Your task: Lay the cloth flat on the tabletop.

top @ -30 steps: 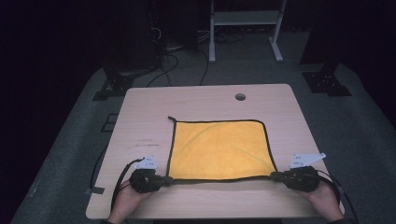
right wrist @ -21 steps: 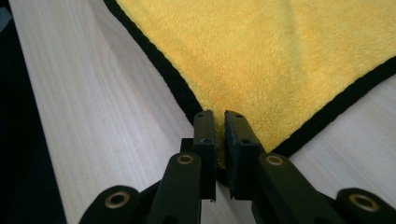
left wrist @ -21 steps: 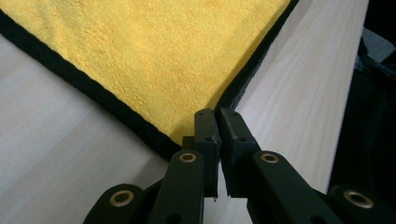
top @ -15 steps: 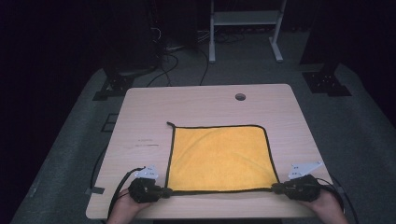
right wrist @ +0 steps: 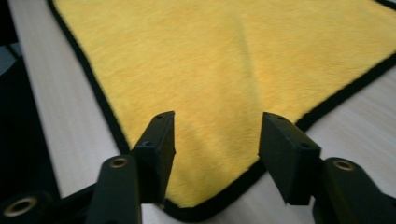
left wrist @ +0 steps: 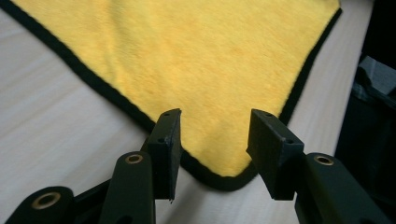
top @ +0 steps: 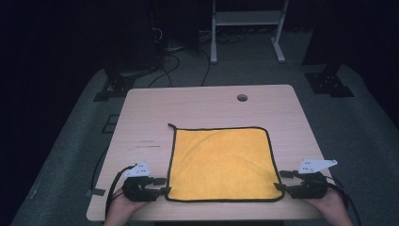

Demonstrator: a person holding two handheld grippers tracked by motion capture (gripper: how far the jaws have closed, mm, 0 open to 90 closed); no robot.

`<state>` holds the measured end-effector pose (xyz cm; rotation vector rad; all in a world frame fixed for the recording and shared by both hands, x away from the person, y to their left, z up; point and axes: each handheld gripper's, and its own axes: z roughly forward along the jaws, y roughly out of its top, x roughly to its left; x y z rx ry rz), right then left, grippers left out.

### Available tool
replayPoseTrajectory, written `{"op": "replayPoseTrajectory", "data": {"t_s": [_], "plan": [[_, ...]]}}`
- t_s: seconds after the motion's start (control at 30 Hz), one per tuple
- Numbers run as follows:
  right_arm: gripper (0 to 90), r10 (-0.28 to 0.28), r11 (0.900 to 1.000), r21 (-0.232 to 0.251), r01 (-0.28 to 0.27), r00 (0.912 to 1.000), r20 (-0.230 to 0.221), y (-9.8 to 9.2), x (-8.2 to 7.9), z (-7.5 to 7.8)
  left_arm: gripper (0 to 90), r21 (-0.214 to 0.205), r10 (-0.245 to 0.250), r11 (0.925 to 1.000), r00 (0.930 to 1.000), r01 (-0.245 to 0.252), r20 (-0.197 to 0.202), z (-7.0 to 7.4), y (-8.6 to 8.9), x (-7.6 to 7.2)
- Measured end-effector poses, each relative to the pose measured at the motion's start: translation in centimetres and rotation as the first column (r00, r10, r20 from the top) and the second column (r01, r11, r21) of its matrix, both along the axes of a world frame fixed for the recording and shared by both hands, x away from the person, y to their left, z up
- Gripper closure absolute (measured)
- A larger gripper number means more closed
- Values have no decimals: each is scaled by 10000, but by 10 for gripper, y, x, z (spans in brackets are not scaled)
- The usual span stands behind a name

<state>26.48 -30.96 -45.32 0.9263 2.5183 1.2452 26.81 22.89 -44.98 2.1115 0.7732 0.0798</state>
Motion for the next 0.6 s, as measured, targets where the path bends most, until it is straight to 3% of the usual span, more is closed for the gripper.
{"op": "replayPoseTrajectory", "data": {"t_s": [0.13,0.2,0.23,0.27,0.3,0.33,0.37,0.4,0.43,0.5,0.53,0.57,0.6], "plan": [[268,-923,9954,-225,928,9955,229,-3,13,-4,416,134,434,9990,9985,-438,327,-2,0,7],[183,-1924,9804,-400,1928,9812,145,-5,25,-8,352,196,530,9983,9972,-540,519,-2,-2,10],[183,-1924,9804,-400,1928,9812,145,-5,25,-8,352,214,688,9973,9955,-703,650,-2,-3,13],[169,-2213,9745,-372,2212,9752,18,-7,30,-9,327,245,801,9963,9939,-822,753,-2,-3,16],[133,-2869,9574,-348,2868,9580,36,-12,38,-11,277,295,958,9947,9919,-985,829,-2,-4,19],[128,-3185,9472,-357,3186,9479,77,-15,42,-12,259,380,1303,9902,9865,-1346,987,-3,-6,26],[128,-3185,9472,-357,3186,9479,77,-15,42,-12,243,380,1303,9902,9865,-1346,987,-3,-6,26],[126,-3941,9174,-488,3950,9187,266,-20,50,-13,222,523,1666,9835,9802,-1729,1074,-4,-7,32],[126,-3941,9174,-488,3950,9187,266,-20,50,-13,217,523,1666,9835,9802,-1729,1074,-4,-7,32],[96,-4472,8914,-648,4485,8938,348,-24,57,-15,217,590,1998,9764,9723,-2080,1210,-4,-8,39],[93,-4671,8809,-722,4678,8838,271,-26,64,-18,218,657,2418,9653,9601,-2527,1408,-5,-9,46],[93,-4671,8809,-722,4678,8838,271,-26,64,-18,219,657,2418,9653,9601,-2527,1408,-5,-9,46],[80,-4751,8756,-834,4757,8795,287,-26,68,-20,219,783,2564,9597,9551,-2698,1485,-5,-10,51]]}}
